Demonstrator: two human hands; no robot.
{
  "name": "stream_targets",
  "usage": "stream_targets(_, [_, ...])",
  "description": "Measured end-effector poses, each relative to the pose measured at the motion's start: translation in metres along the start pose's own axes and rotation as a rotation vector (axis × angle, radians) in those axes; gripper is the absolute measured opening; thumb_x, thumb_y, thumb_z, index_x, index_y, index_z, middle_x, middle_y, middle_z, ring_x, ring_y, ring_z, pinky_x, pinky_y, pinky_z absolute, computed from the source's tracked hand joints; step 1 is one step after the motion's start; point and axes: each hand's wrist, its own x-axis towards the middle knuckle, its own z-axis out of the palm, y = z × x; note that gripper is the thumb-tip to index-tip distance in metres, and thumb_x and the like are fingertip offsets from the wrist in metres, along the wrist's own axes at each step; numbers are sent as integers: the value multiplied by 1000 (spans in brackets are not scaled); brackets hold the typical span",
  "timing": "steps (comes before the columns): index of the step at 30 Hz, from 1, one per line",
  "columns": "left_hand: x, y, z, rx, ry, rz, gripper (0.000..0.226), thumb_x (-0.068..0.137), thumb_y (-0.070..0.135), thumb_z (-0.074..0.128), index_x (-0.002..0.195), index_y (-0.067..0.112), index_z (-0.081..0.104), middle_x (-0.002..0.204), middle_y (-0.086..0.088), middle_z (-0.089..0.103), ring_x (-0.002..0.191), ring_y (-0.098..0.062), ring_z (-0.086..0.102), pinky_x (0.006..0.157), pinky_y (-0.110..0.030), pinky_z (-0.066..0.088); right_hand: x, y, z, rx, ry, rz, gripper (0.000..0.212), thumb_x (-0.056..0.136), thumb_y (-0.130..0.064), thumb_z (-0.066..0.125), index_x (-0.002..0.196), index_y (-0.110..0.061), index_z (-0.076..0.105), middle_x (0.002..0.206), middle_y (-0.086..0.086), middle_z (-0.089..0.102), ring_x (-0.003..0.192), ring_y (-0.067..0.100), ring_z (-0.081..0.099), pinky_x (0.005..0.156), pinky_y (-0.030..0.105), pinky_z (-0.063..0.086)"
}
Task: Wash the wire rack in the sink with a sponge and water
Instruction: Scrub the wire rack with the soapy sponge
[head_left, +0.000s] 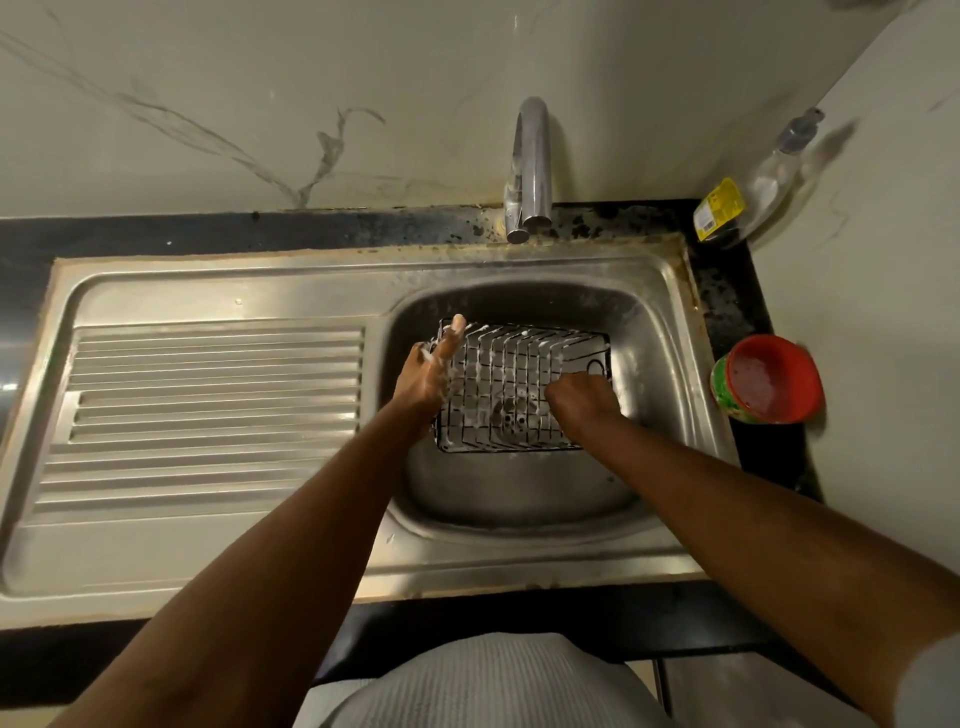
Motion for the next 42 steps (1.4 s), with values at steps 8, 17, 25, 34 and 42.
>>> stream_targets(8, [3,15,-4,179,108,130,126,58,99,65,156,23,40,154,-13,53,133,-37,58,111,-59,48,1,8,-13,25,242,-59,27,97,-11,57,123,-16,63,116,9,71,108,31,69,76,32,48])
stream_targets(17, [-19,9,-5,162,-107,226,37,105,41,57,137,29,43,113,20,55,104,1,56,81,-23,44,-6,9,-1,421,121,-138,32,101,-24,51,127,-22,69,117,10,65,107,30,64,87,34,50])
stream_targets(25, [-20,15,-7,83,-135,261,37,97,51,62,127,35,47,126,7,60,111,-3,60,88,-27,48,-8,12,16,509,-116,-191,19,91,-9,64,101,-25,69,98,6,65,95,28,68,80,30,48])
stream_targets(34, [-17,16,-10,146,-148,341,91,75,80,71,135,13,58,127,-12,69,116,-25,68,107,-53,52,2,12,-2,630,-491,-173,19,92,-2,60,109,-8,68,110,13,67,105,33,68,74,28,50])
stream_targets(42, [-23,20,-6,109,-128,296,69,101,47,64,150,5,41,120,0,62,112,-24,60,90,-31,52,5,16,-27,1221,-249,-110,32,94,5,62,123,-8,70,114,4,73,101,19,71,84,31,60])
